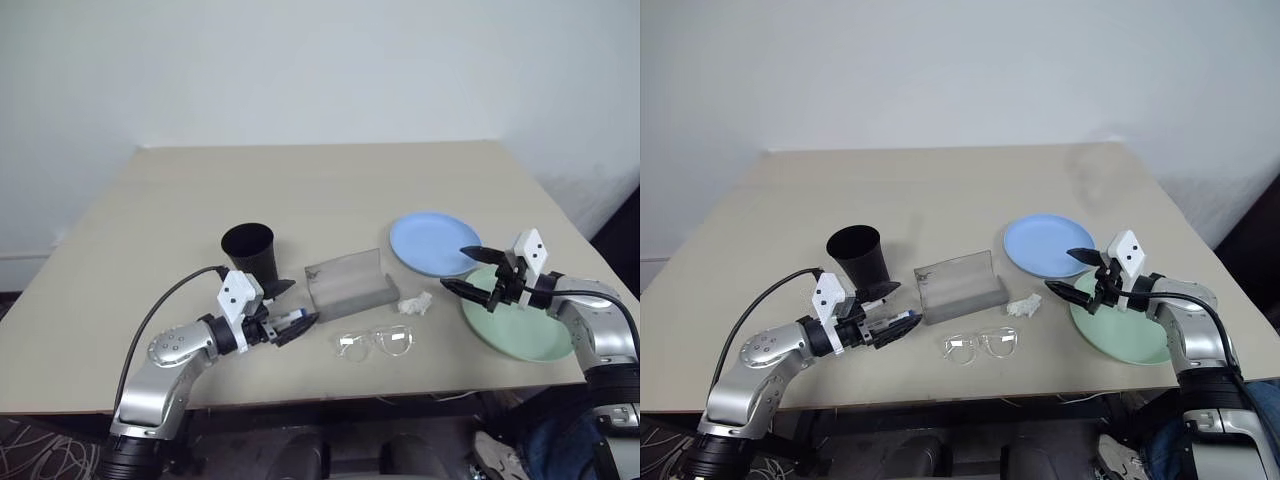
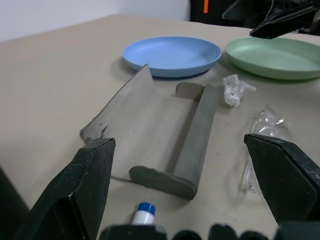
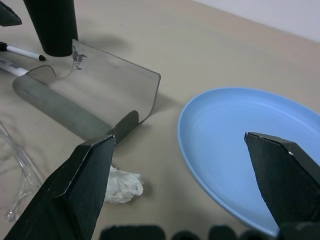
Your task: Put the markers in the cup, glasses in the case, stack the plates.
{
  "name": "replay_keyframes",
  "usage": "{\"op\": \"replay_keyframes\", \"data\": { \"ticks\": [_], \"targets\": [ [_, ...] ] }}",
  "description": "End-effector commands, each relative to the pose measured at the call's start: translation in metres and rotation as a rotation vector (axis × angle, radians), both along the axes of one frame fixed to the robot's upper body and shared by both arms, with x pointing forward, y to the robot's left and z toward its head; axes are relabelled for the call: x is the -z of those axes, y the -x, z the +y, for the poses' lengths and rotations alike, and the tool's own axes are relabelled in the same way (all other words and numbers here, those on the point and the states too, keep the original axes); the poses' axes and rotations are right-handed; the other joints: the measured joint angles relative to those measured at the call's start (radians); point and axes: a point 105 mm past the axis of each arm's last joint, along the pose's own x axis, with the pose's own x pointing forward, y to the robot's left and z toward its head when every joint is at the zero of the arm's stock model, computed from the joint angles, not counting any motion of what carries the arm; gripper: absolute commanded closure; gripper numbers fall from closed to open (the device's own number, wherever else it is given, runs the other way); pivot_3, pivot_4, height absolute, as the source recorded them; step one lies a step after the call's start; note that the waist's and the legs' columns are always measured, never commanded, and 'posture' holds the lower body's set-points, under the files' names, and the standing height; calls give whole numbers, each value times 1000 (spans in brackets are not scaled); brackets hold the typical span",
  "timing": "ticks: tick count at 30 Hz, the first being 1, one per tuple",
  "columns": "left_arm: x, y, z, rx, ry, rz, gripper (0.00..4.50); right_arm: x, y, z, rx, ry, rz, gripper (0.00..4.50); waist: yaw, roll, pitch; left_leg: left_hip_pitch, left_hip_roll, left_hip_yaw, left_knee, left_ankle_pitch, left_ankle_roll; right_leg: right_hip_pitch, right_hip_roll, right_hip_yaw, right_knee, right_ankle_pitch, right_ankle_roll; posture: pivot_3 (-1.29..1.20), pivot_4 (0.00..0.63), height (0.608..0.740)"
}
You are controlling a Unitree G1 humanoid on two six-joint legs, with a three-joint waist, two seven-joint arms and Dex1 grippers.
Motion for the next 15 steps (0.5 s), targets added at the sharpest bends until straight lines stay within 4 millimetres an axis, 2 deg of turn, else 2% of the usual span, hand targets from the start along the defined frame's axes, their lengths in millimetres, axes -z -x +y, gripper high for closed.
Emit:
{"op": "replay_keyframes", "data": {
  "ticks": [1,15],
  "targets": [
    [-12,-1,-10,49,13,-44,127,-19,1,-6,16,12,-72,0,0,0,0,0,0,0,0,0,0,0,0,0,0,0,0,0,0,738],
    [-10,-4,-5,63,7,-47,127,-20,11,-12,112,29,-35,0,0,-1,0,0,0,0,0,0,-1,0,0,0,0,0,0,0,0,738]
  ]
}}
